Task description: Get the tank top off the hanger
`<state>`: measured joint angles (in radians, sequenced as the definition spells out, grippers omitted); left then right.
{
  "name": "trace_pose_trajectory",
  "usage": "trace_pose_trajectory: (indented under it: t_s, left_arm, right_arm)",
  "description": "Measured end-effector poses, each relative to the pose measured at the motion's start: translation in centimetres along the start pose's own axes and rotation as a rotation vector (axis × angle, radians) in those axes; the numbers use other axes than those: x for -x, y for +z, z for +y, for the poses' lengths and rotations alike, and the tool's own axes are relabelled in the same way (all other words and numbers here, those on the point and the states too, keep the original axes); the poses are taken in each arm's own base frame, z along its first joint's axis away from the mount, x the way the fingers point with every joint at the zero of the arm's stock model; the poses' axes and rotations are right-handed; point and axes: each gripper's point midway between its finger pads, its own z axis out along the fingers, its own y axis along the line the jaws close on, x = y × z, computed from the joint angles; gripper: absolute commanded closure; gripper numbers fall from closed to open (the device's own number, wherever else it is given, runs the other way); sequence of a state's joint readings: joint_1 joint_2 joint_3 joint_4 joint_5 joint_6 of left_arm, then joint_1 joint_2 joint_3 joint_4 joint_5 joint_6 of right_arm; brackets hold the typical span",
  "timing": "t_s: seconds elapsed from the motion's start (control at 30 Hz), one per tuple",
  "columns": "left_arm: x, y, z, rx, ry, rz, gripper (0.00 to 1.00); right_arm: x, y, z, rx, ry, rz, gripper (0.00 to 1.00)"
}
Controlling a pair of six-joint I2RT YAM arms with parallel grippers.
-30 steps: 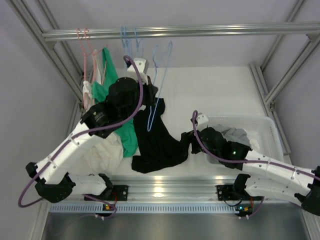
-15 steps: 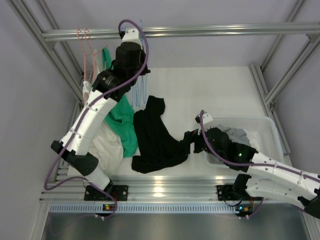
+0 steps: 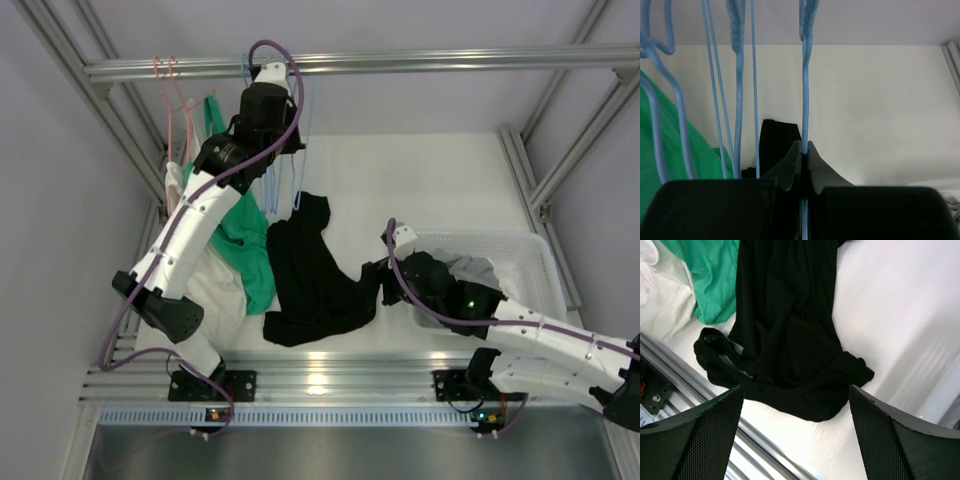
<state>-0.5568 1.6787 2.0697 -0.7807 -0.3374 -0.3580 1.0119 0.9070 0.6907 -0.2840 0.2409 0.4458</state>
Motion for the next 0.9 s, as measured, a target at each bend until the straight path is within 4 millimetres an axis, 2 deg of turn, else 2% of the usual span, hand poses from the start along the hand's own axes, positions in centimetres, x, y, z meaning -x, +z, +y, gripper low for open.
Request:
trace_pose_trajectory:
  t_s: [0.13, 0.37, 0.5, 0.6, 0.63, 0.73, 0.77, 0.9]
  left_arm:
    - [-0.4, 1.1, -0.1, 0.005, 0.007, 0.018, 1.0]
    - [-0.1, 0.1, 0.5, 0.014, 0.027, 0.047, 1.0]
    - [-0.9, 0.5, 0.7, 0.015, 0.031, 0.066, 1.0]
    - [-1.2, 0.8, 0.6, 0.005, 0.027, 0.062, 1.0]
    - [-1.1, 0.6, 0.5, 0.001, 0.026, 0.059, 0.93]
    - [-1.1, -0.5, 0.5, -0.014, 0.027, 0.055, 0.8]
    - [-1.3, -1.0, 0.4, -0.021, 0.027, 0.06, 0.67]
    - [-1.8, -3.6, 0.3, -0.055, 0.031, 0.068, 0.42]
  right_arm:
    - [0.0, 0.1, 0.2, 0.005, -0.002, 0.005, 0.17]
    - [0.2, 0.1, 0.3, 0.012, -0.007, 0.003, 0.17]
    - [0.2, 0.1, 0.5, 0.019, -0.012, 0.004, 0.16]
    - [-0.2, 0.4, 0.6, 0.028, -0.029, 0.02, 0.07]
    - [-0.4, 0.6, 0.7, 0.032, -0.037, 0.029, 0.01]
    - [-1.1, 1.5, 1.0, 0.051, -0.068, 0.061, 0.0]
    - [-1.3, 1.9, 1.2, 0.056, -0.076, 0.068, 0.01]
    - [-3.1, 4.1, 1.4, 0.061, -0.118, 0.131, 0.01]
